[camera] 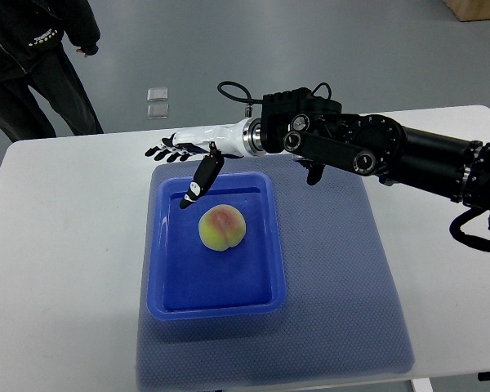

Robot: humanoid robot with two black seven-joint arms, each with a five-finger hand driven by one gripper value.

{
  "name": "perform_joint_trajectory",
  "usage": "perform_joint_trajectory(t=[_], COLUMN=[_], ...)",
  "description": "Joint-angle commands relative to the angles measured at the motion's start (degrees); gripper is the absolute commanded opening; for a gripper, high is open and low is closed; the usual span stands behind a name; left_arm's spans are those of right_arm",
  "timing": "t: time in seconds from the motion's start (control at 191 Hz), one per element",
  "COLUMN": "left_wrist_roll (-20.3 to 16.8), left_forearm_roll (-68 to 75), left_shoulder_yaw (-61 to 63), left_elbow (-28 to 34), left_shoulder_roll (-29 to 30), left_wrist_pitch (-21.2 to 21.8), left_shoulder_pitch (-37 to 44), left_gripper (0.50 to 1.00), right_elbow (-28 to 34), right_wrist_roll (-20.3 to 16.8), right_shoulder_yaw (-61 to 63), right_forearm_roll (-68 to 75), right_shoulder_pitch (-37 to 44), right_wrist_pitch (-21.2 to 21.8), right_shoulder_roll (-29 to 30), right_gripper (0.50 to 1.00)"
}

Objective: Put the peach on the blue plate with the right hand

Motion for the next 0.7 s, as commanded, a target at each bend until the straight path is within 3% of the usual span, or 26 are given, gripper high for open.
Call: perform_joint_trajectory(t=[0.0, 0.11, 0.115, 0.205, 0.257, 0.262, 0.31, 0.451, 0.577, 0.624, 0.63, 0.692], left_wrist_roll=[0.00, 0.00, 0.00, 0.00, 0.00, 0.00, 0.00, 0.00, 0.00, 0.00, 0.00, 0.00], left_forearm_roll=[0.01, 0.01, 0.01, 0.01, 0.01, 0.01, 0.01, 0.01, 0.01, 0.01, 0.09, 0.10], left_shoulder_yaw=[0.00, 0.00, 0.00, 0.00, 0.00, -0.08, -0.09, -0.09, -0.09, -0.09, 0.00, 0.00], left_elbow=[-0.04, -0.12, -0.12, -0.12, -0.12, -0.12, -0.12, -0.12, -0.12, -0.12, -0.21, -0.21], left_shoulder_roll=[0.00, 0.00, 0.00, 0.00, 0.00, 0.00, 0.00, 0.00, 0.00, 0.00, 0.00, 0.00], left_wrist_pitch=[-0.02, -0.02, -0.02, -0.02, -0.02, -0.02, -0.02, -0.02, -0.02, -0.02, -0.02, -0.02], left_shoulder_pitch=[0.00, 0.00, 0.00, 0.00, 0.00, 0.00, 0.00, 0.00, 0.00, 0.00, 0.00, 0.00], left_gripper=[1.000, 1.000, 1.000, 1.000, 1.000, 1.000, 1.000, 1.000, 1.000, 1.000, 1.000, 1.000], right_elbow=[0.06, 0.15, 0.06, 0.06, 0.06, -0.46, -0.82, -2.23, -9.78, -9.79, -15.09, -22.52], right_wrist_roll=[0.00, 0.09, 0.09, 0.18, 0.18, 0.18, 0.27, 0.27, 0.44, 0.44, 1.75, 4.13], right_shoulder_yaw=[6.11, 12.18, 17.49, 27.38, 27.39, 33.39, 38.89, 49.80, 55.07, 55.08, 55.34, 55.34], right_forearm_roll=[4.17, 6.82, 9.51, 14.72, 14.73, 17.94, 21.57, 28.26, 30.46, 30.46, 30.46, 30.63], right_shoulder_pitch=[-0.30, -1.18, -3.53, -7.95, -7.95, -10.82, -13.83, -21.66, -26.76, -26.76, -27.54, -27.64], right_wrist_pitch=[-0.67, -0.67, -0.93, -1.02, -1.02, -1.10, -1.28, -3.83, -3.48, -3.48, -3.48, -2.25], right_shoulder_roll=[-3.37, -5.84, -8.01, -12.25, -12.26, -14.43, -16.03, -19.20, -20.96, -20.96, -21.30, -21.83], right_gripper=[0.932, 0.932, 0.932, 0.932, 0.932, 0.930, 0.930, 0.932, 0.932, 0.932, 0.932, 0.932])
